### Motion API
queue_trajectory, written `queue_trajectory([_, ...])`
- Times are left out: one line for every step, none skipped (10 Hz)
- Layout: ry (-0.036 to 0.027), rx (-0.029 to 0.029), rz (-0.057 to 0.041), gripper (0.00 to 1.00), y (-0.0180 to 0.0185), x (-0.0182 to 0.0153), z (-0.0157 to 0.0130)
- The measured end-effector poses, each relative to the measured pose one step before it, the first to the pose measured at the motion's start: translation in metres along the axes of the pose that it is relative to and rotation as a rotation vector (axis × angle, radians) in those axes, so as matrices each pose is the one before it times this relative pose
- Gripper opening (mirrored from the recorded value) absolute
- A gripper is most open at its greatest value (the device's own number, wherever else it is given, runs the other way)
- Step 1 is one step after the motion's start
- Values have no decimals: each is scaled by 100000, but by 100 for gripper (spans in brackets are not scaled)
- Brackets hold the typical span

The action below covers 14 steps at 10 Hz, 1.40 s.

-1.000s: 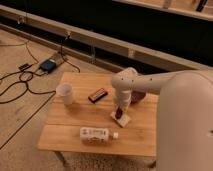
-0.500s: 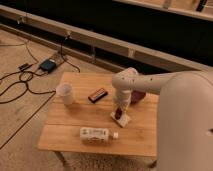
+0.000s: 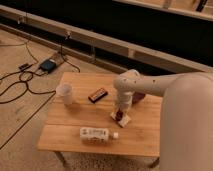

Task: Place the pepper on the white sponge

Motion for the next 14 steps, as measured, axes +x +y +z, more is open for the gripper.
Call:
queue_trajectory([726,252,-183,17,-56,118,194])
queue_trajectory([627,225,-176,25,-41,91,180])
queue_trajectory([648,145,-190,35,-9,69,175])
queue_trajectory([513,91,-107,47,-27,8,145])
queue_trajectory([279,15,-53,56,-4,0,77])
queue_trajectory([131,13,-10,65,-22,-30,44])
queue_trajectory([39,-96,-5,76,-10,-41,-9])
queue_trajectory([-47,-57,1,78,-5,-39,-25])
queue_trajectory([-69,-77,-4,78,4,-49,-26])
queue_trajectory([-66,-31,-70,78,1,-38,-21])
queue_trajectory([-170,-51,-29,78,4,-62,-85])
queue_trajectory([-278,41,-123,78,2,-50,-148])
queue_trajectory([-235,99,-94,78,-34,-3,-176])
queue_trajectory([-911,50,-252,78,-34,-99,-531])
